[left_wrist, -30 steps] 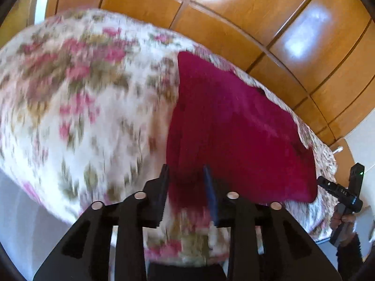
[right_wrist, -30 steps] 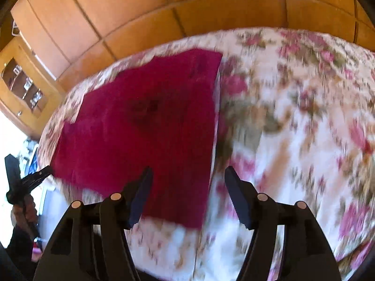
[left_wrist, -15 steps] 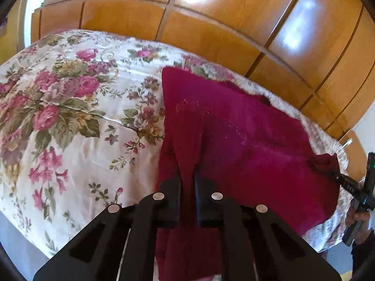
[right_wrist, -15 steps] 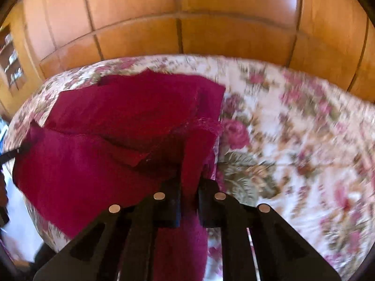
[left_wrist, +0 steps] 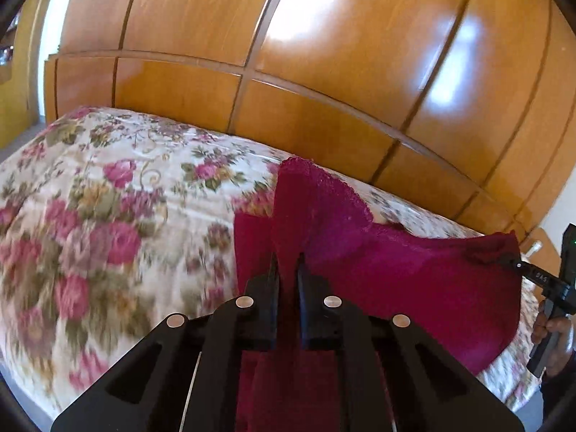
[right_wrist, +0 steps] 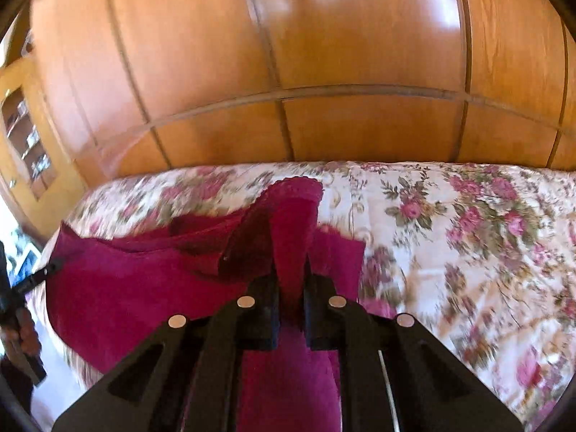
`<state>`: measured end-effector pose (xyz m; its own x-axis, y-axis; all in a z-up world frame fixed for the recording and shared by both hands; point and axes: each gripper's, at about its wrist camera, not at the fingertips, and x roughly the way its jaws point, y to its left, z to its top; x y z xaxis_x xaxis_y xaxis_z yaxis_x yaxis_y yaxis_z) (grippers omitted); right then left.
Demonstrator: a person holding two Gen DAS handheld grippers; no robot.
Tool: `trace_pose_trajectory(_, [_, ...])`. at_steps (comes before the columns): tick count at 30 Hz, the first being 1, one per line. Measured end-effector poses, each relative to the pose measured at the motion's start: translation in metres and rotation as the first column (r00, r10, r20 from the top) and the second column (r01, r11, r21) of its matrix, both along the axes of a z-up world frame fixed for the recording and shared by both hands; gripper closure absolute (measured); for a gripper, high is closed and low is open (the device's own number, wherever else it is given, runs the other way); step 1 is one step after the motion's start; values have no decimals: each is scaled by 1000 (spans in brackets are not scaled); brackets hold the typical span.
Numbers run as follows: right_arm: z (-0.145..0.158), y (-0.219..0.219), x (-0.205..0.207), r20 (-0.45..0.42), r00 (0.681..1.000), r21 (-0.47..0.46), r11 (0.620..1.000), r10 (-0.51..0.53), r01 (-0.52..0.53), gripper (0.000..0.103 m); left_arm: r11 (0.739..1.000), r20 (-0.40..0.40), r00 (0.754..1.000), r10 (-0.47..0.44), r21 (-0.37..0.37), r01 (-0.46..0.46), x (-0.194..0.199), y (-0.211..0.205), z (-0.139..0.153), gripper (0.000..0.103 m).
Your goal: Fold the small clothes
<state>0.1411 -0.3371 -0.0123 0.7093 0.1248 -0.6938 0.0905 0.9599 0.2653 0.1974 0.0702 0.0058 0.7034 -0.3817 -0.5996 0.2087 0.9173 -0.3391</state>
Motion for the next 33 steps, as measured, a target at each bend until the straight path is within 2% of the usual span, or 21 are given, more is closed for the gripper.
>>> trace_pose_trajectory(4, [-35,-7,54,-79,996,19,999,-37,39,95,998,-41,998,38,58,-36,47,-11,-18,96])
trace_pose_trajectory(7, [-75,-4,81,-168,984,-7,999,-53,53,93,992,-121,990,68,117,-54,78,-21,-48,96])
trace_pose_trajectory(9, [-102,-1,88,-218,974,-18,999,-54,51,88,982,-177,981,83,182,-50,93,-29,-73,93])
trace_pose_trajectory(11, [-106,-3,84,-187,981,-12,999,-51,50,83,974,-168,982,82,222,-43,95,-34,-83,93])
trace_pose_trajectory(12, [-103,-5,80,-189,981,-3,999,-48,48,81,971,-163,983,86,235,-46,93,-35,-81,89])
trace_pose_trajectory(13, [-100,-7,78,-190,981,3,999,-44,46,68,968,-161,983,94,245,-52,92,-34,-78,84])
trace_pose_trajectory(14, [-95,-11,71,-188,982,26,999,-32,38,47,964,-158,981,110,256,-67,89,-31,-74,71])
trace_pose_trajectory(15, [-88,-16,60,-177,984,53,998,-26,36,40,965,-154,981,120,251,-78,85,-27,-70,61])
trace_pose_trajectory(16, [-84,-19,52,-169,985,62,998,-23,34,37,969,-150,981,123,232,-86,79,-21,-66,59])
trace_pose_trajectory(18, [-77,-28,29,-162,987,90,996,-6,21,38,982,-160,980,116,166,-89,60,-5,-62,53])
trace_pose_trajectory(22, [-75,-40,-28,-172,984,193,981,44,-11,35,996,-202,976,82,53,-72,16,18,-64,52])
trace_pose_trajectory(25, [-81,-35,-67,-195,977,234,972,80,-33,33,999,-206,978,39,31,-34,-22,25,-68,52])
trace_pose_trajectory(27, [-91,-26,-85,-228,968,236,971,101,-45,34,1000,-213,977,12,12,-10,-41,25,-72,52])
trace_pose_trajectory(28, [-96,-20,-88,-245,963,235,971,112,-53,48,1000,-217,976,2,20,3,-48,22,-75,52])
trace_pose_trajectory(29, [-100,-15,-92,-258,959,224,973,119,-61,75,997,-211,978,3,80,14,-55,16,-79,52])
trace_pose_trajectory(30, [-100,-11,-95,-263,959,189,980,108,-58,79,992,-202,979,14,128,12,-57,12,-83,52])
trace_pose_trajectory(31, [-96,-8,-97,-258,960,159,985,105,-65,92,985,-194,981,18,170,15,-59,8,-86,52])
trace_pose_trajectory(33, [-87,-10,-98,-242,967,118,992,83,-55,94,977,-171,985,34,212,4,-59,5,-89,49])
